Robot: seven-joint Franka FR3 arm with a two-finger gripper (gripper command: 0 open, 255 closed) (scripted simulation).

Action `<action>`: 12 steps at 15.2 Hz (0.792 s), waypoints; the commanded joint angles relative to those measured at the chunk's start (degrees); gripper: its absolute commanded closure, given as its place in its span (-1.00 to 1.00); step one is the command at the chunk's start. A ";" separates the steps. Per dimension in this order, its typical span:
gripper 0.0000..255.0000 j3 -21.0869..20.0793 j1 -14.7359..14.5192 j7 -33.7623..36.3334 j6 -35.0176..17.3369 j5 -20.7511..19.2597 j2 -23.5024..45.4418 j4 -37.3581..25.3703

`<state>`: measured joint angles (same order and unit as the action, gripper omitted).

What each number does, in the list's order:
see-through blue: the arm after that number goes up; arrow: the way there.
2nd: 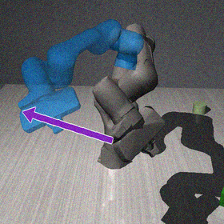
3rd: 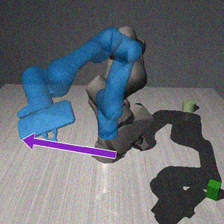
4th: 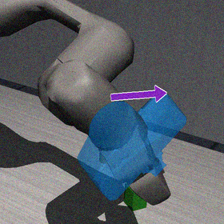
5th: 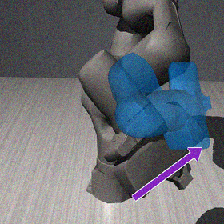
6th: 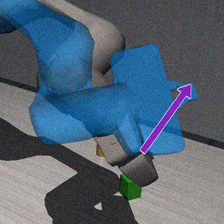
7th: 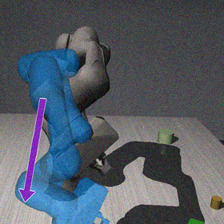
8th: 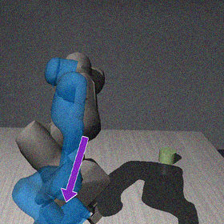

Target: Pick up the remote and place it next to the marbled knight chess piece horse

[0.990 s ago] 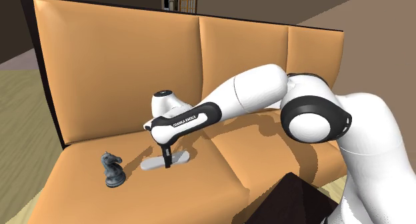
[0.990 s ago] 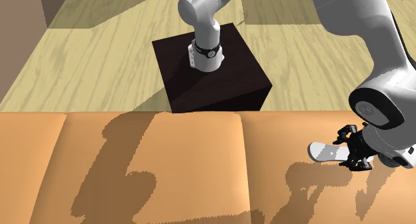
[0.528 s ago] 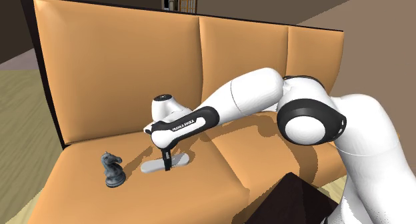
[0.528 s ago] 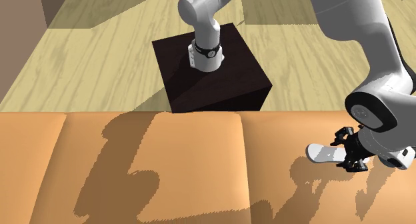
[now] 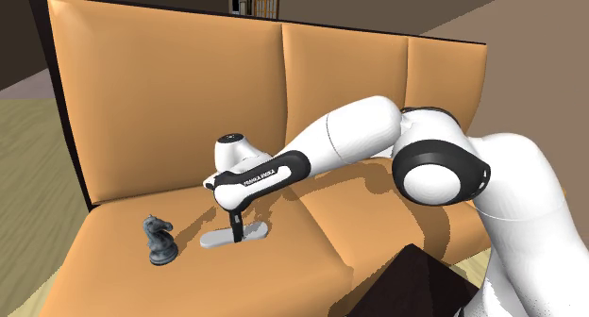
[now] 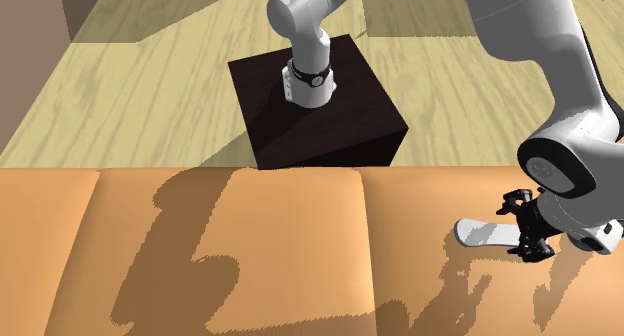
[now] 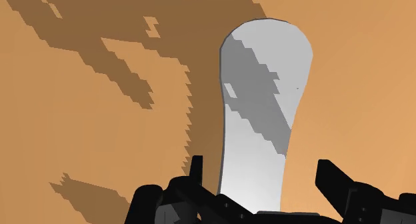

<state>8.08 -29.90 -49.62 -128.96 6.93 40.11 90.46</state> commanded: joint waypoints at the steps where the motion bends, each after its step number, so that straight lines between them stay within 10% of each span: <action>1: -1.00 0.00 0.00 0.00 0.00 0.00 0.00 0.00; 12: -1.00 0.49 -0.27 0.38 5.07 -0.66 -4.09 -1.01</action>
<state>8.56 -30.16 -49.23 -123.90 6.27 36.03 89.45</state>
